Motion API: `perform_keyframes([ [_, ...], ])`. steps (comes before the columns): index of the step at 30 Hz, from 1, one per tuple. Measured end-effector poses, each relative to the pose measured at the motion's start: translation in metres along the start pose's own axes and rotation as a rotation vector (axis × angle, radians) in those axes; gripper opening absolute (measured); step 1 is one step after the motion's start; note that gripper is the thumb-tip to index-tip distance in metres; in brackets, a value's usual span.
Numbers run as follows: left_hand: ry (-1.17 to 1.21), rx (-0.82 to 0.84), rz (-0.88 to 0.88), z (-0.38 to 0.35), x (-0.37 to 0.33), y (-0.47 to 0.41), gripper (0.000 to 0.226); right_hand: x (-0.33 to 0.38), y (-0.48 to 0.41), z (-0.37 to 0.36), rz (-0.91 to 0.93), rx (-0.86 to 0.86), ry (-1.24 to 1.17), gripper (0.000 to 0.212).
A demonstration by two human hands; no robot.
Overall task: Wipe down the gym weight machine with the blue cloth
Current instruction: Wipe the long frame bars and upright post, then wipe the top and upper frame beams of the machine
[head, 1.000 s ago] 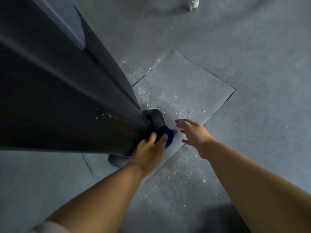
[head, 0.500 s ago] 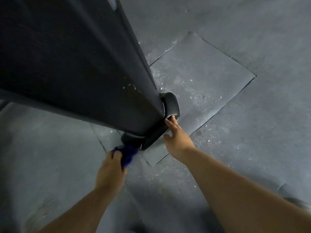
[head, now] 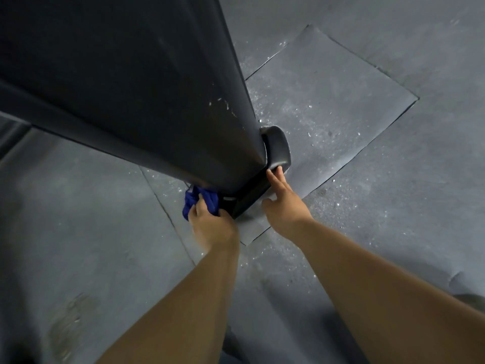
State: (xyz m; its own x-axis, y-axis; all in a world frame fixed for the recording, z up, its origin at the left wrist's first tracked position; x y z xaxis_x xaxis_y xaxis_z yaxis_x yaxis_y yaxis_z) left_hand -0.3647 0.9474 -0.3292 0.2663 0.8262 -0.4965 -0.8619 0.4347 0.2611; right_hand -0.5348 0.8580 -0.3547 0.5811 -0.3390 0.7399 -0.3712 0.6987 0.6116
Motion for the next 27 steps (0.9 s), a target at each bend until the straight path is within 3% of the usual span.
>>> perform_keyframes([
  [4, 0.040, 0.092, -0.003, -0.017, 0.003, 0.041, 0.041, 0.000, 0.000, -0.001, 0.014, -0.001, 0.021, 0.076],
  [7, 0.124, 0.223, -0.072, -0.022, 0.004, 0.057, 0.020, -0.001, -0.001, 0.002, 0.013, 0.009, 0.020, 0.074],
  [10, 0.197, 0.071, -0.046, 0.002, 0.006, 0.021, 0.026, -0.003, -0.002, 0.004, 0.012, 0.033, 0.031, 0.073],
  [12, 0.248, -0.023, 0.075, 0.008, 0.010, 0.002, 0.038, -0.006, -0.003, 0.004, 0.013, 0.039, 0.030, 0.073],
  [16, 0.276, -0.041, 0.148, -0.011, 0.000, 0.016, 0.039, -0.008, -0.005, 0.004, 0.022, 0.025, 0.001, 0.076],
  [20, 0.135, 0.067, 0.100, -0.018, 0.010, 0.041, 0.042, -0.007, -0.006, 0.003, 0.027, 0.002, 0.006, 0.076],
  [24, 0.028, 0.298, 0.034, -0.024, 0.022, 0.044, 0.006, -0.002, -0.006, 0.005, 0.042, 0.000, 0.028, 0.076],
  [27, 0.085, 0.528, -0.004, -0.032, -0.001, 0.069, 0.022, 0.000, 0.000, 0.010, -0.008, 0.018, -0.038, 0.067],
])
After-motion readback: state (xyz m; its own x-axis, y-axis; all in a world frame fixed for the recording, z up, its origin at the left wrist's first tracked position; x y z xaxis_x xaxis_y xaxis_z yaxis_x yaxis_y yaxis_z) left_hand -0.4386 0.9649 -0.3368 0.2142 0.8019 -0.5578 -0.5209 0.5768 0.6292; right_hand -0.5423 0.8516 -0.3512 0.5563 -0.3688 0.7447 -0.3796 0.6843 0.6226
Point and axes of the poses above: each hand's wrist, its own y-axis away from the middle knuckle, its own z-axis out of the back of the hand, x = y × z, the point moved 9 cm from there along -y, towards the middle knuckle, and after that the axes turned 1 degree about y, right-handed, at the moved point
